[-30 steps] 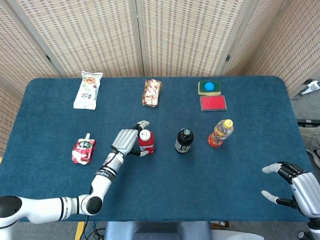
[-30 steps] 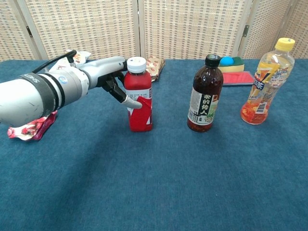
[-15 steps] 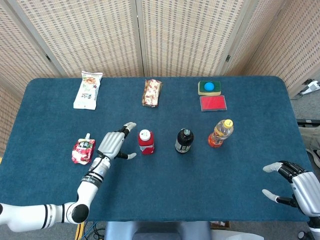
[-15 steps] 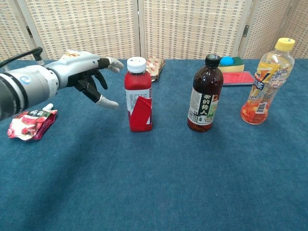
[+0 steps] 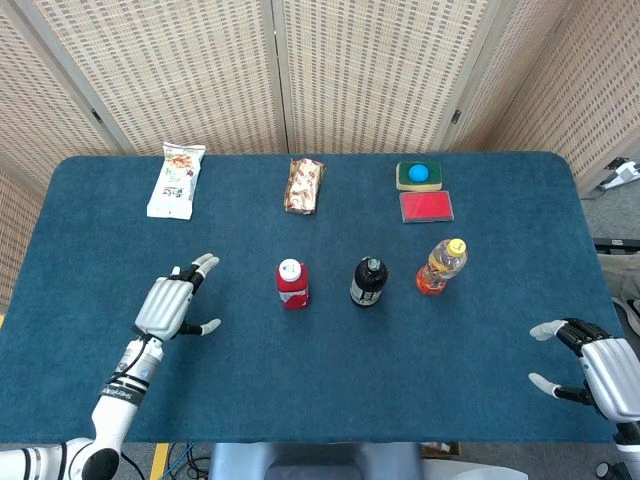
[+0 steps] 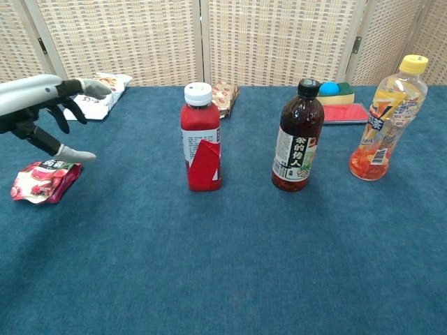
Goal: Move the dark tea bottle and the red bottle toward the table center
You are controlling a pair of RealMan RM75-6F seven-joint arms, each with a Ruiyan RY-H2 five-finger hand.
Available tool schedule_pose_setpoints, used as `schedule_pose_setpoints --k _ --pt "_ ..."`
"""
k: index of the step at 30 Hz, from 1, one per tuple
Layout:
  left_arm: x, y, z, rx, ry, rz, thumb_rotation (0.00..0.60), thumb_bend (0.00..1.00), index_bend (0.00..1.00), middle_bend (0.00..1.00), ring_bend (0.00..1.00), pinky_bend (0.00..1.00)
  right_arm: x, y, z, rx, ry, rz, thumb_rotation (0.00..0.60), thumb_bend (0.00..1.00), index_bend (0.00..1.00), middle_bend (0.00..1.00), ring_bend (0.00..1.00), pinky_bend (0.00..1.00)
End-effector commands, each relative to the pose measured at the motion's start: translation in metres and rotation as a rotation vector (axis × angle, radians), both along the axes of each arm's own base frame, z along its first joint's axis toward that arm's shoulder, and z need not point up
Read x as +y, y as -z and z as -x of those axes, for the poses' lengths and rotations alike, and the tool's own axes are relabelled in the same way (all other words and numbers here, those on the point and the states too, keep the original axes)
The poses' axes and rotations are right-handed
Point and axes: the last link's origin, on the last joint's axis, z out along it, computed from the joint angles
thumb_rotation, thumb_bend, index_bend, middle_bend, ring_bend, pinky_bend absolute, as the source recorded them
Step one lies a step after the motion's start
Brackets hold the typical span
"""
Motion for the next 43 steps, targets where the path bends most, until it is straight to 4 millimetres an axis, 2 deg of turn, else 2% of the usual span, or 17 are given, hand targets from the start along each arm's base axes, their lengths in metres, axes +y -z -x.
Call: schedule_pose_setpoints --k 1,12,23,32,43 --pt "-0.022 -0.018 0.025 0.005 0.006 -0.039 0.600 0.14 0.11 0.08 0.26 0.34 -0.003 0.002 0.001 0.015 0.016 -0.008 0.600 0.00 0.42 0.45 0.34 0.44" --pt "-0.075 -0.047 0.069 -0.022 0.043 -0.150 0.600 0.14 0.16 0.09 0.26 0.35 -0.015 0.008 0.006 0.069 0.059 -0.033 0.600 0.00 0.42 0.45 0.34 0.44" --pt "-0.126 -0.064 0.097 -0.031 0.047 -0.189 0.600 0.14 0.24 0.13 0.26 0.34 -0.023 0.009 0.009 0.085 0.078 -0.031 0.600 0.00 0.42 0.45 0.34 0.44" --pt "-0.141 -0.074 0.100 -0.026 0.071 -0.192 0.600 0.14 0.26 0.15 0.26 0.34 -0.021 0.010 0.011 0.100 0.092 -0.042 0.600 0.00 0.42 0.45 0.34 0.44" --pt "-0.141 -0.072 0.103 0.006 0.061 -0.172 0.600 0.14 0.26 0.16 0.26 0.34 -0.023 0.010 0.013 0.084 0.107 -0.052 0.600 0.00 0.42 0.45 0.34 0.44"
